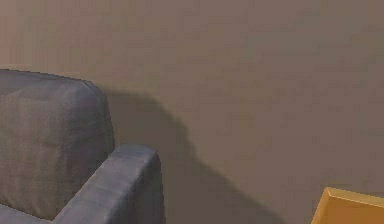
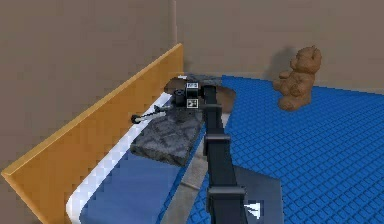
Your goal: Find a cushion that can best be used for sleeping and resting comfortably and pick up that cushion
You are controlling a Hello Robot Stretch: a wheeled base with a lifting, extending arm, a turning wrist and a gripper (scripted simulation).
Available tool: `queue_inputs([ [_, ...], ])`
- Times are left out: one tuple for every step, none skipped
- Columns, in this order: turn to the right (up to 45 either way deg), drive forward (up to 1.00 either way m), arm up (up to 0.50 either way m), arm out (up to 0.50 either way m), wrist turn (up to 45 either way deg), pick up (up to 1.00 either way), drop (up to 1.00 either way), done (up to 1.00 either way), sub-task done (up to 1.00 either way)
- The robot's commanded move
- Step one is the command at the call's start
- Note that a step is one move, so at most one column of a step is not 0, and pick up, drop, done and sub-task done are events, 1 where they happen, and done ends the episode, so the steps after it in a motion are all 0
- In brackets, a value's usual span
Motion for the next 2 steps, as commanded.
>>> queue_inputs([
  [0.0,0.00,0.00,0.00,42.0,0.00,0.00,0.00,0.00],
  [0.0,0.00,-0.30,0.00,0.0,0.00,0.00,0.00,0.00],
])
